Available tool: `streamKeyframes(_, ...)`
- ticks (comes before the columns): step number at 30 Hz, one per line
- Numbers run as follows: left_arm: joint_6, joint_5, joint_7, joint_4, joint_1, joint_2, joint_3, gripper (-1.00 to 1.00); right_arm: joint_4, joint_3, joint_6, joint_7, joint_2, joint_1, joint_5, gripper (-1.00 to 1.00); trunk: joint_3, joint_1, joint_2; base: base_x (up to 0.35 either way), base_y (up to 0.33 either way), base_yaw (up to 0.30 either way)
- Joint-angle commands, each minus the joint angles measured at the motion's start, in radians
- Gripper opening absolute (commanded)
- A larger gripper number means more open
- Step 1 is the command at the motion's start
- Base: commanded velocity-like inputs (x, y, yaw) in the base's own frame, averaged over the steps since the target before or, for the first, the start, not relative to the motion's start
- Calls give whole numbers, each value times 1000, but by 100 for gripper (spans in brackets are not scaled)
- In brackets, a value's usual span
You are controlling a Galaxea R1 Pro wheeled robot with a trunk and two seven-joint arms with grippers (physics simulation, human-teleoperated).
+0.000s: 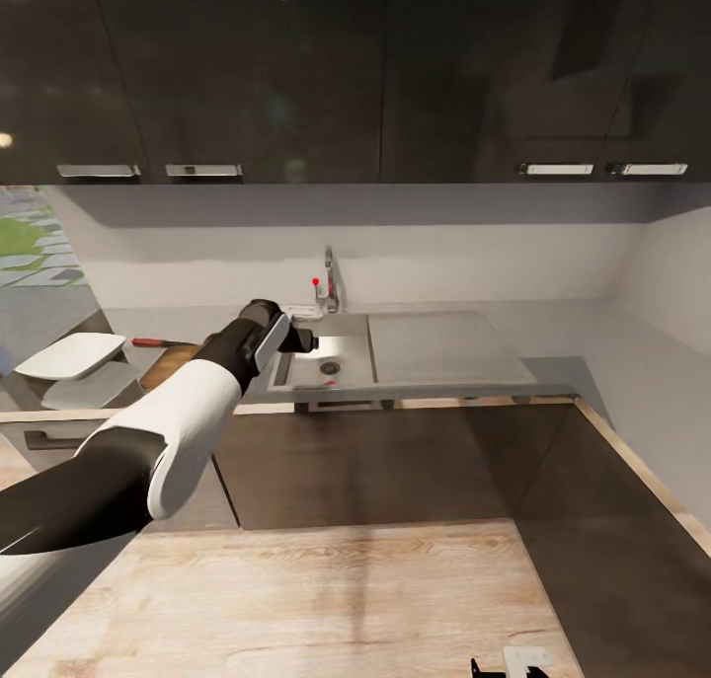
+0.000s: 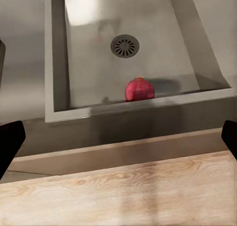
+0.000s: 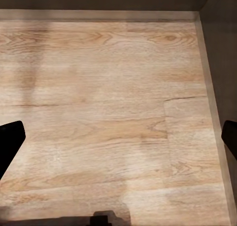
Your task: In the kitchen, take the Vidalia onion out of the sink, dice it on the chopping board with the paring knife, put the diced onion into the bowl on the countertop, then place both the paring knife and the chopping board into the sink.
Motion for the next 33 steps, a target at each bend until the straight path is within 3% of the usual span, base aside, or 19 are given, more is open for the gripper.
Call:
streamKeyframes(1, 4, 11, 8, 0, 0, 1, -7, 100, 1, -5, -3, -5, 0, -1, 11, 100, -2, 1, -2, 10, 0, 0)
streamKeyframes(6, 6, 21, 6, 5, -1, 4, -7, 100, 1, -6, -2, -6, 1, -1, 11, 100, -2, 1, -2, 153, 0, 0)
streamKeyframes(7, 6, 48, 6, 6, -1, 4, -7, 100, 1, -6, -2, -6, 3, -1, 11, 100, -2, 1, -2, 313, 0, 0)
streamKeyframes(10, 6, 70, 7, 8, 0, 4, -7, 100, 1, -6, -1, -7, 4, -1, 11, 100, -2, 1, -2, 329, 0, 0)
streamKeyframes(24, 4, 82, 7, 15, 2, 4, -7, 100, 1, -6, 1, -7, 2, -1, 11, 100, -13, 1, -2, 343, 0, 0)
streamKeyframes(33, 4, 92, 4, 111, 6, 1, -7, 100, 1, -7, 15, -5, 0, -1, 11, 100, -28, 1, -2, 318, 0, 0)
